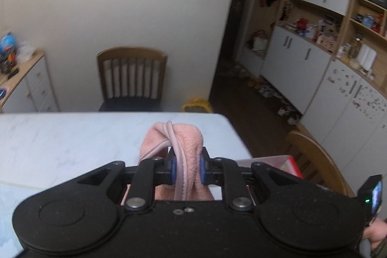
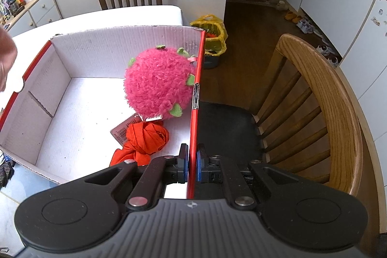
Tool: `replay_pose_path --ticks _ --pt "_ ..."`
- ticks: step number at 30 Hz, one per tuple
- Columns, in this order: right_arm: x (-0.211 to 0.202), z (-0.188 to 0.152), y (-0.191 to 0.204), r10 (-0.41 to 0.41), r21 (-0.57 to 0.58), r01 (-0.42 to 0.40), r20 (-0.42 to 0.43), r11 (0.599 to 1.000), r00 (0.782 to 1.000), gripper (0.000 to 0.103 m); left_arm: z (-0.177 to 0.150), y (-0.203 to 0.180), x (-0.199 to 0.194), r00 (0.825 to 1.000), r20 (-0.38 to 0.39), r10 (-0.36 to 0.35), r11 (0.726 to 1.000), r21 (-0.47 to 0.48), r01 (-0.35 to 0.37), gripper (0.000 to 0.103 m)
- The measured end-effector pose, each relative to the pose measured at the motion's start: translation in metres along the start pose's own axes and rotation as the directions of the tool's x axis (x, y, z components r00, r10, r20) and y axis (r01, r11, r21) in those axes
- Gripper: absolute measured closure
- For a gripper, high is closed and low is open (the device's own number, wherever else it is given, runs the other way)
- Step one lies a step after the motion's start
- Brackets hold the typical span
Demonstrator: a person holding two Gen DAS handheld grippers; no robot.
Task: Organize objects
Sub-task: 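Carry the pink fabric into the box and open the left gripper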
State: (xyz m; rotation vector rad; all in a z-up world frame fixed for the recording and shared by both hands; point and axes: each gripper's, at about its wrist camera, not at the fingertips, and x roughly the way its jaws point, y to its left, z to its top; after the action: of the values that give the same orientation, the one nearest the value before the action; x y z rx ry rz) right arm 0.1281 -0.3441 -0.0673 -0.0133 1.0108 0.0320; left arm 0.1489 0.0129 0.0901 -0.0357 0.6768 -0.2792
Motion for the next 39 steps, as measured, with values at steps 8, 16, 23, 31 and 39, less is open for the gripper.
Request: replay_pose_path --ticks 8,16,23,31,39 --pt "0.0 0.0 -0.001 0.005 -0.001 -0.005 0.002 1.0 1.0 0.097 0.003 -0.055 0.026 0.993 -0.021 -0.12 0.99 0.072 0.121 0.088" --pt "0.0 0.0 -0.001 0.01 0.001 -0.01 0.004 1.0 1.0 0.097 -0.013 -0.101 0.07 0.978 -0.109 -0.179 0.97 0.145 0.193 0.088" --pt "0.001 0.001 -0.001 0.016 0.007 -0.016 0.003 1.0 1.0 0.097 -0.031 -0.126 0.105 0.974 -0.164 -0.153 0.96 0.21 0.186 0.088" --pt "0.002 0.0 -0.001 0.019 0.009 -0.019 0.003 1.0 1.0 0.097 -0.052 -0.13 0.146 0.975 -0.203 -0.09 0.953 0.267 0.143 0.088" --pt "0.003 0.0 -0.001 0.024 0.009 -0.024 0.003 1.0 1.0 0.096 -0.064 -0.132 0.175 0.963 -0.238 -0.128 0.951 0.245 0.187 0.088"
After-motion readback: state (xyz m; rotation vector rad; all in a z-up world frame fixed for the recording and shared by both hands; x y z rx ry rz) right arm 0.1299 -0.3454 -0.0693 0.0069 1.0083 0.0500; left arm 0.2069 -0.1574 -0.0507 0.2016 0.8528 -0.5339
